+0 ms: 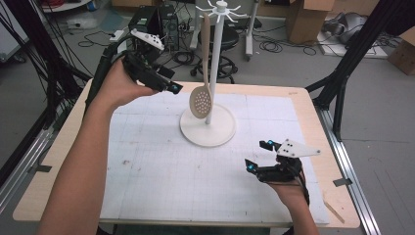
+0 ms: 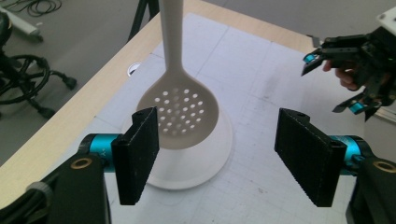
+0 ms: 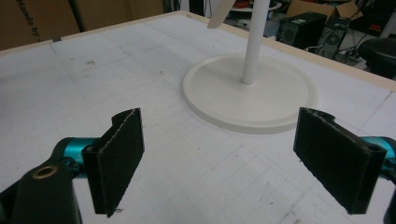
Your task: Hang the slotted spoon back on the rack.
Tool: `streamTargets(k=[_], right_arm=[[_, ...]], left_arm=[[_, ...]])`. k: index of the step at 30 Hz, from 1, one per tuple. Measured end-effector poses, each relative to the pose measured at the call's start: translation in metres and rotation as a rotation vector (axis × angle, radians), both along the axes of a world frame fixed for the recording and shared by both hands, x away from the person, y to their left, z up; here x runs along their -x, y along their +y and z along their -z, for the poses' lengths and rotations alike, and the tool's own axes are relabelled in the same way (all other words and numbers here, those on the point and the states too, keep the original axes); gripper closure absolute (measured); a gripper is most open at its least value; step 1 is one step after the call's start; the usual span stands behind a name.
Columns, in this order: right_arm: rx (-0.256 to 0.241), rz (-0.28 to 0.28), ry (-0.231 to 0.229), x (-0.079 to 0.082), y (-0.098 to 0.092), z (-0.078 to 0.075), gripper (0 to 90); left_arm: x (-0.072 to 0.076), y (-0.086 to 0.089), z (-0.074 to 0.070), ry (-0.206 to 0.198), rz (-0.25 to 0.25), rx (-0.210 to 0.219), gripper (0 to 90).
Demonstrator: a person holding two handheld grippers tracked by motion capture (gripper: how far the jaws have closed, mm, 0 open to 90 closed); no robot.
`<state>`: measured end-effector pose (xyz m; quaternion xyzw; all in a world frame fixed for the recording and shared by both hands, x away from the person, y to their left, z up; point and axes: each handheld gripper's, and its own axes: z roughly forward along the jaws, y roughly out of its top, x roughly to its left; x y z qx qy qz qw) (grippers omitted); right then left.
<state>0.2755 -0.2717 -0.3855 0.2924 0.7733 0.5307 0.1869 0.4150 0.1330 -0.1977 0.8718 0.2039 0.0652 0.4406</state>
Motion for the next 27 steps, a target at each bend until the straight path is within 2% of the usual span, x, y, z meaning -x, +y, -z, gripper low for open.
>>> streamTargets(k=[8, 13, 14, 15, 16, 20, 21, 22, 23, 27], right_arm=[[0.007, -0.004, -0.001, -0.002, 0.003, 0.0, 15.2], [0.017, -0.01, -0.001, -0.003, 0.005, 0.001, 15.2], [0.017, -0.005, 0.0, -0.003, 0.005, 0.001, 15.2], [0.017, -0.005, 0.0, -0.003, 0.005, 0.001, 15.2], [0.015, -0.003, 0.002, -0.003, 0.005, 0.001, 15.2], [0.019, -0.002, 0.006, -0.003, 0.006, 0.002, 15.2], [0.025, -0.003, -0.002, -0.003, 0.006, 0.002, 15.2], [0.024, -0.003, 0.009, -0.003, 0.006, 0.002, 15.2], [0.025, -0.005, 0.004, -0.004, 0.006, 0.002, 15.2], [0.027, -0.005, 0.009, -0.003, 0.007, 0.002, 15.2]], left_arm=[[0.018, 0.014, 0.022, -0.022, -0.003, 0.027, 26.9], [0.03, 0.028, 0.037, -0.032, 0.005, 0.081, 23.9], [0.036, 0.034, 0.048, -0.04, 0.008, 0.11, 23.5], [0.036, 0.034, 0.048, -0.04, 0.008, 0.11, 23.2], [0.04, 0.037, 0.055, -0.037, 0.007, 0.122, 23.2], [0.047, 0.045, 0.078, -0.03, 0.002, 0.12, 21.1], [0.051, 0.05, 0.09, -0.016, 0.017, 0.164, 20.8], [0.053, 0.052, 0.095, -0.01, 0.026, 0.182, 20.8], [0.053, 0.052, 0.095, -0.01, 0.026, 0.182, 20.8], [0.065, 0.058, 0.112, -0.008, 0.034, 0.207, 20.7]])
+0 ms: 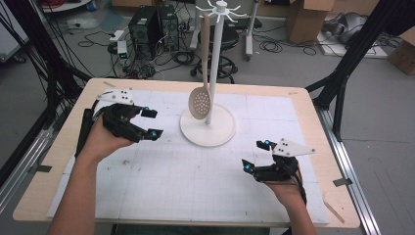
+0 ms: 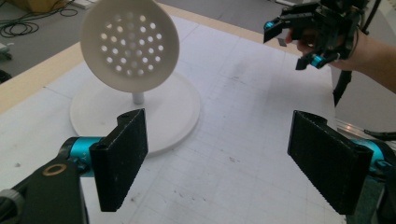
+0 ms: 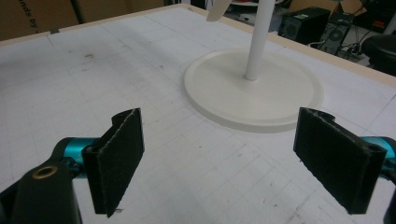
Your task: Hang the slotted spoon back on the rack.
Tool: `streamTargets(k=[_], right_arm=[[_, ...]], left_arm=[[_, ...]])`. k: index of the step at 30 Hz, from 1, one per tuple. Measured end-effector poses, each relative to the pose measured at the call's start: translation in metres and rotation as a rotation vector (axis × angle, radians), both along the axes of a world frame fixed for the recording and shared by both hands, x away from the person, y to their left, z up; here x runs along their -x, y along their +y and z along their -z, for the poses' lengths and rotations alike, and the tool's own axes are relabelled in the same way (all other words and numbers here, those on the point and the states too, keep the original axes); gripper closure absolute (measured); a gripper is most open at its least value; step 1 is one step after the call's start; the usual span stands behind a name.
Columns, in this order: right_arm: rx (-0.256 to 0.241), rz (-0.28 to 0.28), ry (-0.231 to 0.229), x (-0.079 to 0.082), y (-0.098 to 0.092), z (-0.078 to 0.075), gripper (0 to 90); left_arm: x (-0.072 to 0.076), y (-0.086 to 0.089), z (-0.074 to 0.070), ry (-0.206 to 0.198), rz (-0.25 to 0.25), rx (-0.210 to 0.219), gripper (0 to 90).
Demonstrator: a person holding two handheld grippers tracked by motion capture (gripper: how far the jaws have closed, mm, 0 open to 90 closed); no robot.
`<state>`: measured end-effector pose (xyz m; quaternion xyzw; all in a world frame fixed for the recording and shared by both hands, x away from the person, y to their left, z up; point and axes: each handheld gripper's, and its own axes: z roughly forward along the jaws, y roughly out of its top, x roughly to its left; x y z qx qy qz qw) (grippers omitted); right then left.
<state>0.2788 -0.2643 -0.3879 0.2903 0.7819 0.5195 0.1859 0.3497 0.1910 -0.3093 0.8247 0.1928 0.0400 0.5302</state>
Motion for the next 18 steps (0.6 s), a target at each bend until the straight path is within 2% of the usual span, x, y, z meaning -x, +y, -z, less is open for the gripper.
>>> streamTargets(k=[4, 6, 9, 11, 15, 18], right_arm=[[0.002, -0.002, 0.0, 0.0, 0.001, 0.0, 15.2], [0.004, -0.001, -0.001, 0.0, 0.001, 0.0, 15.2], [0.006, -0.003, -0.009, 0.0, 0.002, -0.001, 15.2], [0.004, -0.002, -0.008, 0.001, 0.002, -0.001, 15.2], [0.01, -0.006, -0.013, 0.001, 0.002, -0.002, 15.2], [0.006, -0.001, -0.013, 0.0, 0.0, -0.002, 15.2]], left_arm=[[0.012, 0.008, 0.012, -0.015, -0.018, 0.022, 20.3], [0.02, 0.013, 0.02, -0.015, -0.014, 0.061, 20.3], [0.027, 0.017, 0.031, -0.013, -0.004, 0.091, 20.3], [0.029, 0.02, 0.034, -0.008, -0.043, 0.053, 19.4], [0.032, 0.026, 0.034, -0.012, -0.048, 0.085, 18.6], [0.035, 0.027, 0.031, -0.022, -0.032, 0.107, 17.2]])
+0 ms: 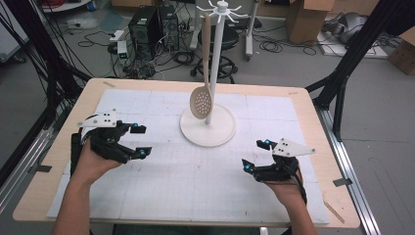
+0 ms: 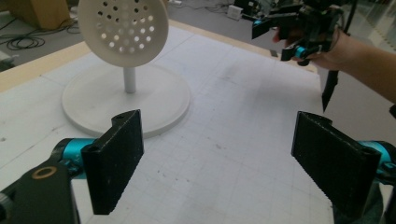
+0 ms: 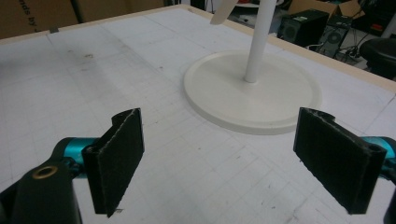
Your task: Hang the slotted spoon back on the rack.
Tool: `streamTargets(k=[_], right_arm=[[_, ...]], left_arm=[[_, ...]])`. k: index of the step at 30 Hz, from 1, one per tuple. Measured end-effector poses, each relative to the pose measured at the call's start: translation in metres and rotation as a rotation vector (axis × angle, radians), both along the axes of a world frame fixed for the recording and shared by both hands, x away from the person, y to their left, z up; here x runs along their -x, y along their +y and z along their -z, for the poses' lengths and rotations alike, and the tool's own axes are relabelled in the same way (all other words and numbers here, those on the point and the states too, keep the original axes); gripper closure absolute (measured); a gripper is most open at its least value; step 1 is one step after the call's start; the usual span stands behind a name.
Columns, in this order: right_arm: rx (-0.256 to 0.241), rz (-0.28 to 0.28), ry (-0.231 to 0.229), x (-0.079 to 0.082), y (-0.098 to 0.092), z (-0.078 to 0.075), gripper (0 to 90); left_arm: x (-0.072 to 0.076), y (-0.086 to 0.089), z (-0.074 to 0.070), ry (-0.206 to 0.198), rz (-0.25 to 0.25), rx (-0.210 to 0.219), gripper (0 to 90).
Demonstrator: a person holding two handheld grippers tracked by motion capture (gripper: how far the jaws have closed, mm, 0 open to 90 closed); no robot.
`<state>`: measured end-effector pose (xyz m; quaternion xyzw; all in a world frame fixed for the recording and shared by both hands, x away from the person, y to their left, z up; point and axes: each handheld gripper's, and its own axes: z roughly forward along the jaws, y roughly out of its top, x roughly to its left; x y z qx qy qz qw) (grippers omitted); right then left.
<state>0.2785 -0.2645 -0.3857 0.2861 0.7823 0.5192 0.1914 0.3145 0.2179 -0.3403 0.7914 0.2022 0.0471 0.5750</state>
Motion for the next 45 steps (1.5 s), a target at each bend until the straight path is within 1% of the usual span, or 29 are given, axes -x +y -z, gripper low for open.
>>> streamTargets(k=[3, 4, 6, 10, 11, 13, 15, 17, 19, 20, 22, 25, 28, 31, 35, 43, 45], right_arm=[[-0.005, 0.003, 0.003, -0.002, -0.001, 0.001, 15.2], [-0.004, 0.003, 0.003, -0.003, -0.001, 0.002, 15.2], [-0.005, 0.002, 0.004, -0.004, 0.0, 0.002, 15.2], [-0.006, -0.002, 0.005, -0.007, 0.002, 0.002, 15.2], [-0.006, -0.002, 0.006, -0.007, 0.003, 0.002, 15.2], [-0.007, -0.003, 0.01, -0.007, 0.003, 0.002, 15.2], [-0.002, -0.006, 0.007, -0.007, 0.005, 0.002, 15.2], [-0.003, -0.006, 0.012, -0.008, 0.007, 0.002, 15.2], [-0.001, -0.007, 0.016, -0.008, 0.008, 0.003, 15.2], [-0.001, -0.009, 0.008, -0.009, 0.008, 0.003, 15.2], [0.005, -0.016, 0.019, -0.009, 0.01, 0.005, 15.2], [0.005, -0.017, 0.02, -0.01, 0.011, 0.005, 15.2], [0.007, -0.018, 0.023, -0.01, 0.011, 0.005, 15.2], [0.007, -0.018, 0.019, -0.01, 0.011, 0.005, 15.2], [0.007, -0.019, 0.021, -0.011, 0.012, 0.005, 15.2], [0.003, -0.021, 0.02, -0.01, 0.01, 0.005, 15.2], [0.005, -0.023, 0.014, -0.01, 0.01, 0.004, 15.2]], left_arm=[[0.002, -0.003, 0.001, -0.004, -0.001, -0.02, 14.6], [0.002, -0.004, 0.002, -0.006, -0.007, -0.037, 12.8], [0.001, -0.004, 0.005, -0.003, -0.014, -0.056, 12.1], [-0.001, -0.002, 0.014, 0.013, -0.032, -0.056, 5.9], [-0.001, -0.001, 0.017, 0.016, -0.031, -0.045, 5.8], [-0.001, 0.0, 0.018, 0.014, -0.032, -0.04, 1.7], [0.0, 0.001, 0.019, 0.012, -0.035, -0.034, 1.6], [0.001, 0.001, 0.019, 0.013, -0.027, -0.025, 1.6], [0.002, 0.002, 0.019, 0.009, -0.029, -0.026, 1.7], [0.002, 0.002, 0.019, 0.008, -0.031, -0.024, 1.6], [0.003, 0.003, 0.019, 0.002, -0.033, -0.028, 1.6], [0.003, 0.004, 0.019, -0.005, -0.033, -0.026, 1.6], [0.003, 0.004, 0.02, -0.001, -0.032, -0.026, 1.6], [0.002, 0.002, 0.021, 0.003, -0.031, -0.039, 1.6], [0.002, 0.002, 0.021, 0.005, -0.029, -0.039, 1.7], [0.0, 0.002, 0.026, 0.03, -0.04, -0.041, 1.7], [-0.001, 0.002, 0.027, 0.03, -0.041, -0.05, 1.7]])
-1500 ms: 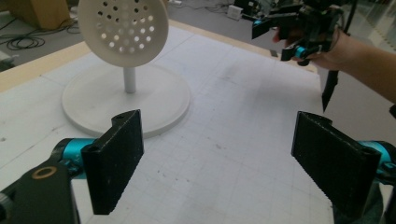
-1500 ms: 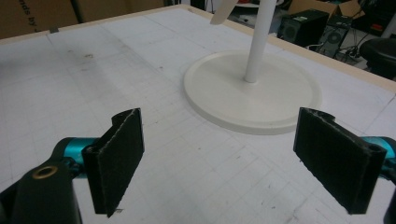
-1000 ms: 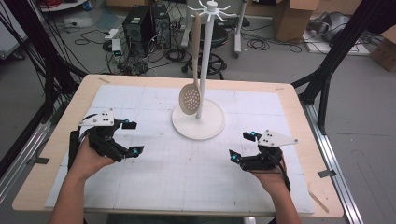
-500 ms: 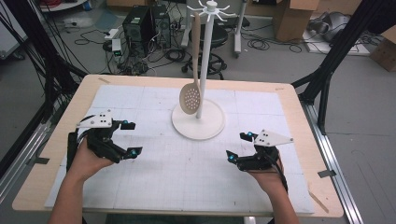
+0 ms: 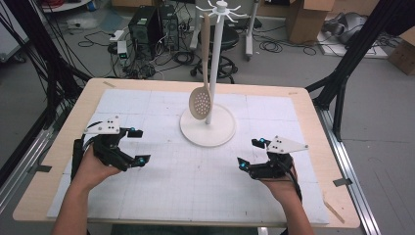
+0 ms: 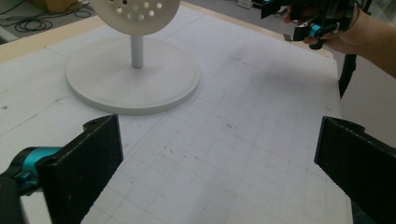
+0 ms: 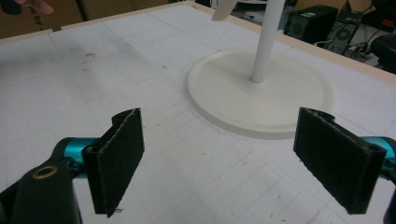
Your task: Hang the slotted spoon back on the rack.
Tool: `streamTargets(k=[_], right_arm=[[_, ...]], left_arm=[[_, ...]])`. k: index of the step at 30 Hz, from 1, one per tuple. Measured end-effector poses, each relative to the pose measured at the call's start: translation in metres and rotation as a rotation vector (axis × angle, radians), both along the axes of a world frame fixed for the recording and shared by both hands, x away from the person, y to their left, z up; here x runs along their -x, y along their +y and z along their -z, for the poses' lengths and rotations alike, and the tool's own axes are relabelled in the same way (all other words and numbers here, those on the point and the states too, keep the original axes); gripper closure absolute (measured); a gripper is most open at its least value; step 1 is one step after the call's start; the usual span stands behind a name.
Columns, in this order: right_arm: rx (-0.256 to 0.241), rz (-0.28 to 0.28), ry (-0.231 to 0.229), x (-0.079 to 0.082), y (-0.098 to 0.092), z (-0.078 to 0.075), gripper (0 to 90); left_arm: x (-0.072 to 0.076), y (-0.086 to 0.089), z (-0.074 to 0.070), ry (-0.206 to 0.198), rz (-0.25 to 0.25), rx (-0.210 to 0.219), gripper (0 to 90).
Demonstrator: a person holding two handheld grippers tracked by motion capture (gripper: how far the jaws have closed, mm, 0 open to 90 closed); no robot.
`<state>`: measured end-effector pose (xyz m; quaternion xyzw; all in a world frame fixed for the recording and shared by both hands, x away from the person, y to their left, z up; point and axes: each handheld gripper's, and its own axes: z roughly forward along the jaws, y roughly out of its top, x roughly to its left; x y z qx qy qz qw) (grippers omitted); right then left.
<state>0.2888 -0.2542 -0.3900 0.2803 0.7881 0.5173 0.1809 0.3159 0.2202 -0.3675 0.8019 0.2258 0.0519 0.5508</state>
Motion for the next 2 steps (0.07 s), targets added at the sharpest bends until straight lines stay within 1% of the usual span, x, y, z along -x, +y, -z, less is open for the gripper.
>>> streamTargets(k=[2], right_arm=[[-0.003, 0.002, 0.002, 0.0004, 0.0001, -0.0005, 15.2]], left_arm=[[-0.0013, 0.0, 0.001, 0.008, -0.004, -0.001, 1.6]])
